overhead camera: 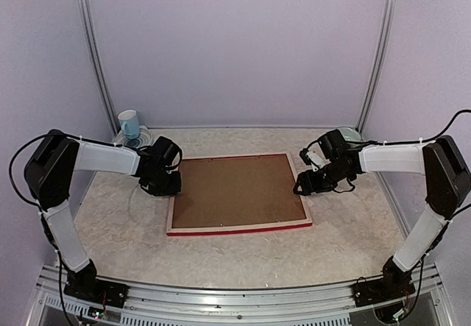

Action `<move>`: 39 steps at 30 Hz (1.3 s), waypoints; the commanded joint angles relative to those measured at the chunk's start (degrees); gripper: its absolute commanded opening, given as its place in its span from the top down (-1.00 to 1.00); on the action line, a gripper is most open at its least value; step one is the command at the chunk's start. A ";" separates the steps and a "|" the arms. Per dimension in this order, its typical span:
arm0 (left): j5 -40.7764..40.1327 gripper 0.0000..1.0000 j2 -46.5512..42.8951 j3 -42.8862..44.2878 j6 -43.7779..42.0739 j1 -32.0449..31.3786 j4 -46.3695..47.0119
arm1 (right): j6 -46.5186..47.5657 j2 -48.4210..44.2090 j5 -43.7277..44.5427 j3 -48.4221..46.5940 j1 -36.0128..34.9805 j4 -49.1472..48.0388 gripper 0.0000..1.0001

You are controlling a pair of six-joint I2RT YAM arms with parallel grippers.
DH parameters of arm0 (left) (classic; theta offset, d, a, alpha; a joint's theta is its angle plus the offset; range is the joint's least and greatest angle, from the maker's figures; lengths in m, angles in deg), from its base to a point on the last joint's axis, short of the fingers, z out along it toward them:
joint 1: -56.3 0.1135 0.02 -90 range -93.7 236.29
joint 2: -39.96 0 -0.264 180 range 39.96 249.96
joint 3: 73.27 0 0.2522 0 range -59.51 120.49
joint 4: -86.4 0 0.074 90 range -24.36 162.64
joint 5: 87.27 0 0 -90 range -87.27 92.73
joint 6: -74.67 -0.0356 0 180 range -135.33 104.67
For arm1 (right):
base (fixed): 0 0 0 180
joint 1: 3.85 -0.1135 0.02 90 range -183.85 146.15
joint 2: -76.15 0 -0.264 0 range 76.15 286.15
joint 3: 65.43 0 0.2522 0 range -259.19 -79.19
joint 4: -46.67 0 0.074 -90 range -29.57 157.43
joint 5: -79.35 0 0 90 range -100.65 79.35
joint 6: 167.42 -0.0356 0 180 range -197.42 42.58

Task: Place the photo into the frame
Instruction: Press the fastener onto the backboard, then pick up the photo frame from the center of the board.

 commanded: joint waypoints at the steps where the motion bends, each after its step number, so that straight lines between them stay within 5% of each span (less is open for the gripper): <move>1: -0.41 1.00 2.31 -1.60 0.46 0.11 -0.28 | 0.56 -0.14 0.50 0.56 -0.39 -0.53 -0.34; 8: 0.04 0.80 -0.11 -1.42 1.15 -0.15 -0.90 | 0.68 -0.30 0.64 0.57 -0.39 -0.36 -0.34; 14: -2.31 0.15 -6.92 -0.10 2.58 0.31 -2.23 | 0.58 0.09 0.65 0.30 -0.39 -0.41 -0.34; 19: -3.30 -0.17 -11.26 0.65 3.12 0.54 -1.37 | 0.58 -0.08 0.94 0.21 -0.39 -0.32 -0.35; 22: -3.03 -0.27 -11.87 0.85 2.46 0.13 -1.33 | 0.50 -0.35 1.50 0.21 -0.39 -0.04 -0.44; 27: -4.93 -0.92 -13.29 1.79 -1.67 -3.45 -1.46 | 0.08 -1.85 3.41 0.32 -0.39 0.08 -0.71; 31: -6.94 -0.98 -14.21 4.26 -7.72 -8.12 -2.15 | -0.56 -3.96 4.46 0.30 -0.26 -0.09 -0.98; 39: -5.77 -0.98 -13.58 8.67 -21.16 -18.56 -1.28 | -2.66 -7.80 5.24 0.28 1.75 0.22 -0.98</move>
